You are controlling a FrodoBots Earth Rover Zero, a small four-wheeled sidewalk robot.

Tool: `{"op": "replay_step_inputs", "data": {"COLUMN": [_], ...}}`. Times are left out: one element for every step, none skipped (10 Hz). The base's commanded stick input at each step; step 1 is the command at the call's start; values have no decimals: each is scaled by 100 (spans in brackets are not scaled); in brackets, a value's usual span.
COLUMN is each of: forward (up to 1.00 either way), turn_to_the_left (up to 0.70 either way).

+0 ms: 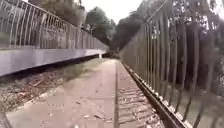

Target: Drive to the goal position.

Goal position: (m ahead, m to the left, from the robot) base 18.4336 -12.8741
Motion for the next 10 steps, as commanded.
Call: {"op": "replay_step_inputs", "data": {"forward": [100, 100, 100, 100, 100, 100, 100, 100, 100, 100], "turn_to_the_left": [0, 0, 0, 0, 0, 0, 0, 0, 0, 0]}}
